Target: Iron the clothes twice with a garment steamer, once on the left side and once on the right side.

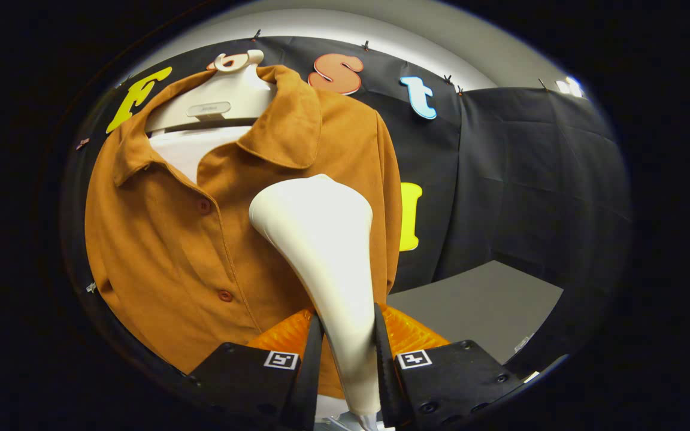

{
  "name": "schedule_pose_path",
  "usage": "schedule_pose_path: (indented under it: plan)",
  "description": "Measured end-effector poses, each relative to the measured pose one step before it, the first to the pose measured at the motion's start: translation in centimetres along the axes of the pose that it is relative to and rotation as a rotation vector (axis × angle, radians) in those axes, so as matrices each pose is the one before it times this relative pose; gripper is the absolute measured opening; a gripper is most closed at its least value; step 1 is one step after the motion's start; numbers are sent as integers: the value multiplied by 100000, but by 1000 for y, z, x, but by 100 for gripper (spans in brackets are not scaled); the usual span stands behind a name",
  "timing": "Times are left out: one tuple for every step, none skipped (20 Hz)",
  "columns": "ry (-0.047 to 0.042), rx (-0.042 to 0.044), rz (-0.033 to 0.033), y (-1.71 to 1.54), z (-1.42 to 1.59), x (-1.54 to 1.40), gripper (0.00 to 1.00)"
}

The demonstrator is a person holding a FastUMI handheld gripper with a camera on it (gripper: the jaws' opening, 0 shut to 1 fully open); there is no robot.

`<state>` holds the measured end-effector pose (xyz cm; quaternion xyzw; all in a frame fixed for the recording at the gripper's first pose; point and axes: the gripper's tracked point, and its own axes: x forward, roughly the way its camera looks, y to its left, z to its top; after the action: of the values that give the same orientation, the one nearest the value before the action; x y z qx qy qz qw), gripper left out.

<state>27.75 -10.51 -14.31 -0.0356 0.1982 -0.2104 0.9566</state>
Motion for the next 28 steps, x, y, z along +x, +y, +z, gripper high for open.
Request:
schedule_pose_path:
  plan:
    - [2106,-429,-653,-7,-645,252,45]
    - [1920,-156,-559,-113,-665,235,45]
    - [1797,-205,-669,-64,-637,206,45]
    - [1623,-180,-680,-21,-505,178,45]
    - [1573,-187,-612,-151,-668,144,45]
    - [1643,-248,-515,-27,-441,41,45]
    - [1464,-224,-428,-25,-437,65,45]
    - [1534,-227,-244,-29,-701,116,45]
    - [1727,-216,-103,90,-695,161,45]
    - [1966,-334,-76,66,-755,182,45]
    - [2109,-331,-23,82,-708,101,45]
    - [2034,-244,-13,133,-772,240,45]
    - [2267,-182,-18,147,-883,195,45]
    - [2272,117,163,43,-870,297,45]
    - [2771,404,421,0,-940,250,45]
    - [3000,385,196,19,-927,348,45]
    - [2764,528,14,-81,-925,526,46]
    - [2546,345,-41,-129,-879,421,45]
    - [1926,183,-81,9,-794,194,45]
    - [1539,-7,-167,183,-684,60,46]
    - [1410,-205,-275,45,-553,39,46]
    - [1242,-325,-266,-28,-425,159,45]
    - [1201,-265,-204,-40,-466,166,45]
    - [1239,-142,-109,-55,-479,141,45]
    - [1357,-110,25,-17,-361,149,45]
    - [1405,-163,53,23,-404,180,46]
    - [1219,-106,24,-16,-551,170,46]
    - [1180,-189,57,-108,-477,327,46]
